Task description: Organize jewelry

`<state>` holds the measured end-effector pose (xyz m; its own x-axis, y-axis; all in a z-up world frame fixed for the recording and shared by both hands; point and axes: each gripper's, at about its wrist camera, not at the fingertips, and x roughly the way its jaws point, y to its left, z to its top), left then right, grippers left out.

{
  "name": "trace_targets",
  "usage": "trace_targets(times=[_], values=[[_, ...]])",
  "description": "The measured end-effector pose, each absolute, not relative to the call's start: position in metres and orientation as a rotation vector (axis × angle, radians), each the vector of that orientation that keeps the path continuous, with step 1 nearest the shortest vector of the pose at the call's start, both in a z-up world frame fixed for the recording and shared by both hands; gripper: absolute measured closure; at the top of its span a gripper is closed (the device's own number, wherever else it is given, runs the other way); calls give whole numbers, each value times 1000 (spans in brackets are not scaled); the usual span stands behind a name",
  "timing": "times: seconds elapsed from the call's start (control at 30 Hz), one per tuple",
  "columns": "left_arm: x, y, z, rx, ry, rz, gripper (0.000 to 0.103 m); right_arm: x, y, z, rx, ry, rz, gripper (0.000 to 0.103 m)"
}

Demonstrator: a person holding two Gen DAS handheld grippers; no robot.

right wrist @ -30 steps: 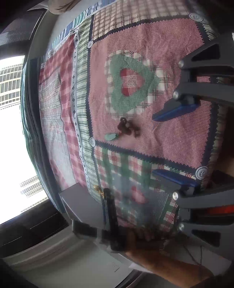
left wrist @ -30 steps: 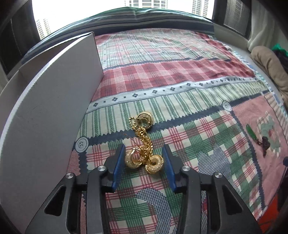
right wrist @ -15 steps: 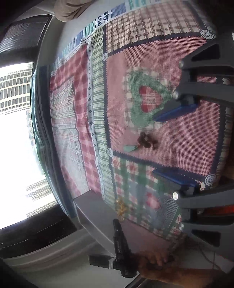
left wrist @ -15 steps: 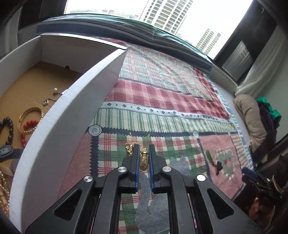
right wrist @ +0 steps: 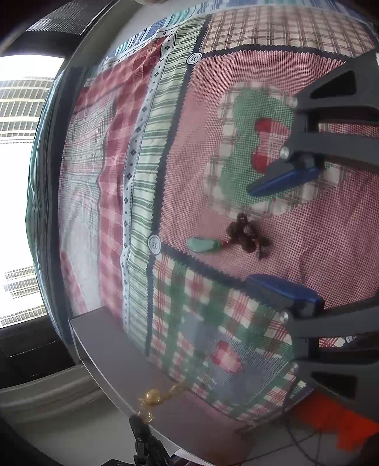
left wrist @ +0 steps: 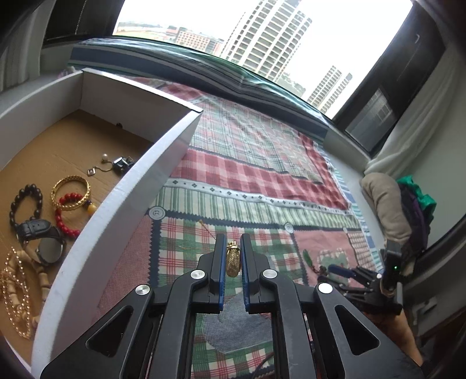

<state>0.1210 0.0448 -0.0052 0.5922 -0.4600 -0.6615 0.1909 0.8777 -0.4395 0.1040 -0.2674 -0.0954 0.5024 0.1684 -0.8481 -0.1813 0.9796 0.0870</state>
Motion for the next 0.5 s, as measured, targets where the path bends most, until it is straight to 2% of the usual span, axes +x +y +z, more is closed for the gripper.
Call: trace_targets(times=[0.07, 0.1, 0.17, 0.3, 0.5], values=[[117, 48, 1, -349, 851, -383, 96, 116, -267, -103, 5, 1045, 206, 47], [114, 50, 5, -357, 846, -383, 96, 119, -266, -105, 19, 1054, 218, 55], [108, 57, 14, -372, 836, -379, 96, 120, -261, -105, -6, 1066, 202, 92], [92, 74, 45, -384, 801, -363, 96, 111, -256, -80, 3, 1023, 229, 92], [56, 124, 106, -403, 687, -291, 96, 113, -223, -9, -4, 886, 360, 92]])
